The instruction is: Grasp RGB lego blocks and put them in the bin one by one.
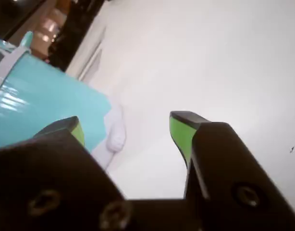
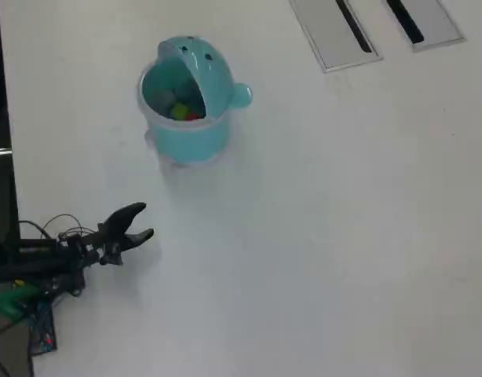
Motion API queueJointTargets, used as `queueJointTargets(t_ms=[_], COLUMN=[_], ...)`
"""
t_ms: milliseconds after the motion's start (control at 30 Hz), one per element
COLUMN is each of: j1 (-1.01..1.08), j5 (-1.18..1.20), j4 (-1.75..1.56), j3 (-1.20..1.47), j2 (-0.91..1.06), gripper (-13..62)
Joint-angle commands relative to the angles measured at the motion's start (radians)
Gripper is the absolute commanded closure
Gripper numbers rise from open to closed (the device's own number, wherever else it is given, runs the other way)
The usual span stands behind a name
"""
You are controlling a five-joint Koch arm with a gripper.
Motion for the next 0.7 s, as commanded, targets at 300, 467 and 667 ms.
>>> queueJointTargets(t_ms=[300, 467, 667], j1=[0.048, 0.110, 0.179], j5=[0.202, 0.202, 0.261], j4=[-0.055, -0.005, 0.112], j3=[0.080, 0.080, 0.080], j2=[0.067, 0.067, 0.067], gripper=[14.8, 13.5, 16.1])
